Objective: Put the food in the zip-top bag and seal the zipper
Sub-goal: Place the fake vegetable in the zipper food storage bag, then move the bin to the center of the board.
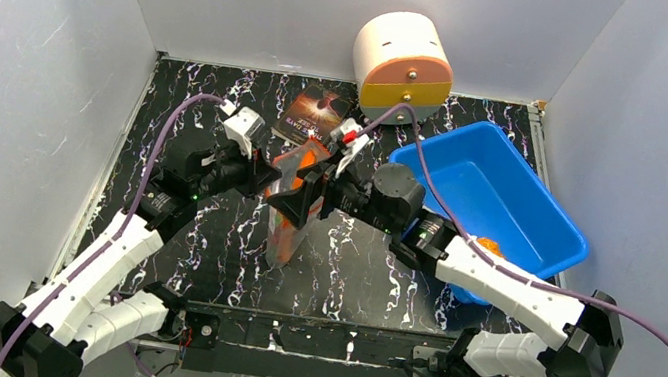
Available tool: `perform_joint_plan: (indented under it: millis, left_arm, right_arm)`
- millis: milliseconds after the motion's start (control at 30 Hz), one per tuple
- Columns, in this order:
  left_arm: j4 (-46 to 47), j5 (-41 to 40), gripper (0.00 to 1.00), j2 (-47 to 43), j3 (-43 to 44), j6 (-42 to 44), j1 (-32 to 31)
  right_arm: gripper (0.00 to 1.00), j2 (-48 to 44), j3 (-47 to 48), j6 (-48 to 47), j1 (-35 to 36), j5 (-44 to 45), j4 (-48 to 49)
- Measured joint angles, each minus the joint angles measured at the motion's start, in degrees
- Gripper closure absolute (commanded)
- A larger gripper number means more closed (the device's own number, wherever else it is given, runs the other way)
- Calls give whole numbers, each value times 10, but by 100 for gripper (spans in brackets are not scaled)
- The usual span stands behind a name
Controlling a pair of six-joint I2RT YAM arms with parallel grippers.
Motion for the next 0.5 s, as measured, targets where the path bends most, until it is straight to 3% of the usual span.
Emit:
perform_joint_plan:
  millis: [233,500]
  left_arm:
    - [0,-97,100,7,7,40,0]
    - [-1,-179,100,8,24,92,0]
  right_arm:
    - [6,-32,23,75,-3,50,-62]
    - [22,-39,105,-14,-25,181,-238]
